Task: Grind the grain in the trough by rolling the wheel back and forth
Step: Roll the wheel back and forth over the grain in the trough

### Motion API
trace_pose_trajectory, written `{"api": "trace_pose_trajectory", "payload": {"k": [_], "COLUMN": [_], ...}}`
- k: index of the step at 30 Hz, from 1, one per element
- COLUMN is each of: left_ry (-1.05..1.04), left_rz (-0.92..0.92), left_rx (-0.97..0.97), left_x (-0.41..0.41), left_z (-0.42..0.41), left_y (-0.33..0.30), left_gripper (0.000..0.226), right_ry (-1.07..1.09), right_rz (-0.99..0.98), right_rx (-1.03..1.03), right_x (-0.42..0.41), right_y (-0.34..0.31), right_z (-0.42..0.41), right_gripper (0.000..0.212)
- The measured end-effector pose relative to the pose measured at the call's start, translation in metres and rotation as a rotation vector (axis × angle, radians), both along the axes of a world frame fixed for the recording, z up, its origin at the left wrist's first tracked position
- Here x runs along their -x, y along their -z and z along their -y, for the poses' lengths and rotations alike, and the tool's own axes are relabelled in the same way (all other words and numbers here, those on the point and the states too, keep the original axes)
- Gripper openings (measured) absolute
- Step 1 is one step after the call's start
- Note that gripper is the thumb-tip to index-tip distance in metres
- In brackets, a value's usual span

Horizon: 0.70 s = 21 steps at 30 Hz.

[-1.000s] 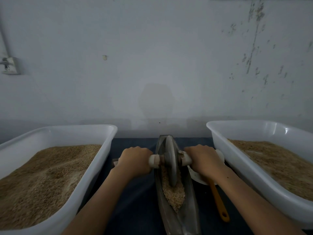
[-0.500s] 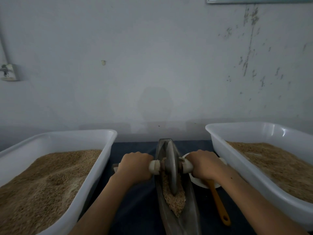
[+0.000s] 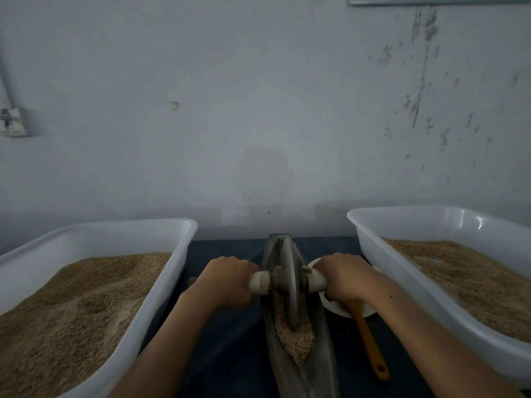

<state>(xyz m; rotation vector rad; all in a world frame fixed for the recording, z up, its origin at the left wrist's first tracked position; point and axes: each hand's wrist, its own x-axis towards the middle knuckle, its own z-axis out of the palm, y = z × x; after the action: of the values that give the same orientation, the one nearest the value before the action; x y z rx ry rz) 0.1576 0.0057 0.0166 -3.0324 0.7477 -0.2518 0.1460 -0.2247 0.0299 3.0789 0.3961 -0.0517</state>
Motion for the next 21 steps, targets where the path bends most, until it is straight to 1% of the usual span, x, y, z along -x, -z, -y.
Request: {"api": "trace_pose_trajectory", "payload": {"k": [3,6,8,12,14,18,21], "left_ry": [0.009,0.004,-0.010,-0.036,-0.045,-0.058,-0.039], "left_rz": [-0.046,-0.036,0.016,0.146,0.182,0.189,0.091], "left_rx": [-0.022,0.004,0.035,0.061,0.067,0.037,0.017], "left_x": [0.000,-0.001,-0.002,-0.003,-0.004,-0.001,0.000], "left_z": [-0.001,-0.001,0.000,0.000,0.000,0.001,0.000], "left_y": [-0.002,0.001,0.004,0.010,0.011,0.010,0.003], "left_gripper": [0.018,0.015,0.013,0.018,0.019,0.020,0.020], "right_ry": [0.005,0.008,0.008,-0.011,-0.014,-0.009,-0.015], "right_rz": [-0.048,-0.013,0.036,0.238,0.274,0.251,0.140], "right_rx": [0.004,0.001,-0.010,-0.042,-0.055,-0.048,-0.011], "right_x": [0.001,0.001,0.002,0.003,0.004,0.006,0.007], "right_y": [-0.002,-0.001,0.001,0.007,0.008,0.007,0.001], "right_z": [0.000,-0.001,-0.001,-0.002,-0.003,-0.003,-0.002], "right_gripper": [0.035,0.033,0.032,0.019,0.016,0.015,0.024]}}
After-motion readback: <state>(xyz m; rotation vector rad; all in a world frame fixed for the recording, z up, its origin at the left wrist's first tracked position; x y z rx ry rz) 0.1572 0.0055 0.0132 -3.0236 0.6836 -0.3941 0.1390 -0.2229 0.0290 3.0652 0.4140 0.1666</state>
